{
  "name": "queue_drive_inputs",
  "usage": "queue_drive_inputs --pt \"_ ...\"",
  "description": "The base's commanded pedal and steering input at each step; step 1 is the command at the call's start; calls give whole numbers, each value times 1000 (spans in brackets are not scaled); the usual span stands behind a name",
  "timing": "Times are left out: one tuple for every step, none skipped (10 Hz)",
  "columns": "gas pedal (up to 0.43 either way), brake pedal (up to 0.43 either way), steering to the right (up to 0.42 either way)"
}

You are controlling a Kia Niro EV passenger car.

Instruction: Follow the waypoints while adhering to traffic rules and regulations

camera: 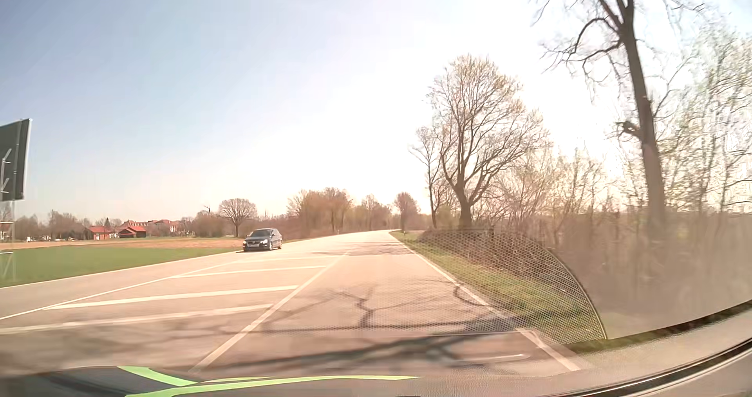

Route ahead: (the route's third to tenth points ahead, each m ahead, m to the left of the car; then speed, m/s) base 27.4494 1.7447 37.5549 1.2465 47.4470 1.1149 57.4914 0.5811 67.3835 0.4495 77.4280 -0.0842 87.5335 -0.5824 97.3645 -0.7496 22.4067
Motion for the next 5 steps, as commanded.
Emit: queue_drive_inputs --pt "209 0 0" --pt "209 0 0" --pt "209 0 0" --pt "209 0 0" --pt "197 0 0"
